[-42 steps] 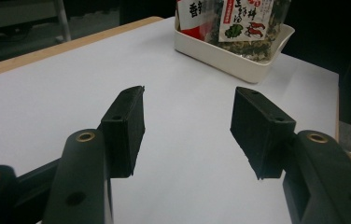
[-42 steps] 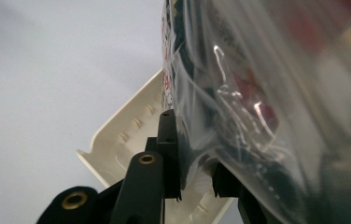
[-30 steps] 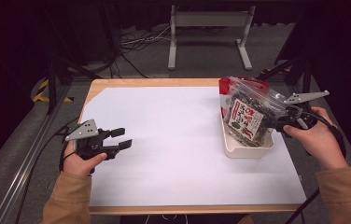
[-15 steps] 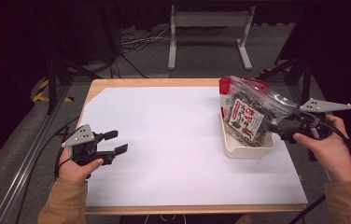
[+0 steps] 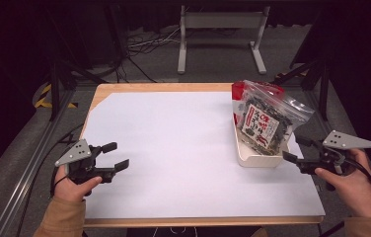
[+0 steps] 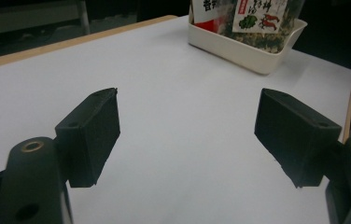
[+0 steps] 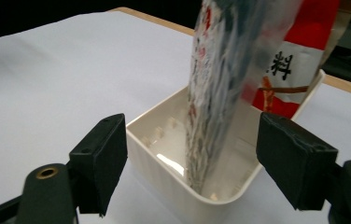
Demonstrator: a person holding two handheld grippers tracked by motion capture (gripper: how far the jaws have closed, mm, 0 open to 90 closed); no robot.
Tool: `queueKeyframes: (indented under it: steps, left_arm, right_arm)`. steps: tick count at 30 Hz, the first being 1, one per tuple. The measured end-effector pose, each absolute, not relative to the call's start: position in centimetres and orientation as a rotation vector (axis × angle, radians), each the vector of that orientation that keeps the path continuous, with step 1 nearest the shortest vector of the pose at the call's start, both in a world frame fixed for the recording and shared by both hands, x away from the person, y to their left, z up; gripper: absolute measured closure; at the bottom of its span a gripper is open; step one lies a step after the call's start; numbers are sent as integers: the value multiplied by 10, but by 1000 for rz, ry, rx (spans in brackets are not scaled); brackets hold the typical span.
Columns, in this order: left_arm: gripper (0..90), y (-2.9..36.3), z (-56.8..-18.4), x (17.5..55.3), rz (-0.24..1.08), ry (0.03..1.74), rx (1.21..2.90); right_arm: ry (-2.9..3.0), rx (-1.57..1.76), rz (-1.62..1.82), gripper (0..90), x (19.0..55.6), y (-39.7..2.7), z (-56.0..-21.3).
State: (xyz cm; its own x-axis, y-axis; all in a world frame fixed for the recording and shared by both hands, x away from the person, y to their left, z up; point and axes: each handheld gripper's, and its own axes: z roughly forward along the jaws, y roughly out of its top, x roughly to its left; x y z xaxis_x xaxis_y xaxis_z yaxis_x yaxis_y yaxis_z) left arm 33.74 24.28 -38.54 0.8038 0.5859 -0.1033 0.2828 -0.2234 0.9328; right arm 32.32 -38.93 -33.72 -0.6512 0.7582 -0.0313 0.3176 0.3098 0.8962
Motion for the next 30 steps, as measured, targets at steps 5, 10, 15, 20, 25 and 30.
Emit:
queueKeyframes:
  steps: [5, 10, 15, 20, 25, 30]
  left_arm:
    - [222, 242, -390, 335, 322, 664, 1830]
    - [206, 243, -394, 333, 318, 654, 1838]
    - [199, 242, -399, 331, 309, 655, 1848]
    - [195, 240, -403, 331, 313, 653, 1854]
    - [188, 240, -407, 331, 303, 660, 1851]
    - [177, 240, -410, 332, 308, 669, 1836]
  right_arm:
    - [2130, 889, 1341, 249, 319, -381, -348]
    - [2129, 810, 1428, 247, 320, -369, -361]
    - [2136, 781, 1468, 248, 324, -356, -379]
    - [2138, 771, 1480, 247, 326, -348, -391]
    - [2134, 756, 1492, 219, 326, -340, -405]
    - [2090, 741, 1527, 217, 324, -338, -409]
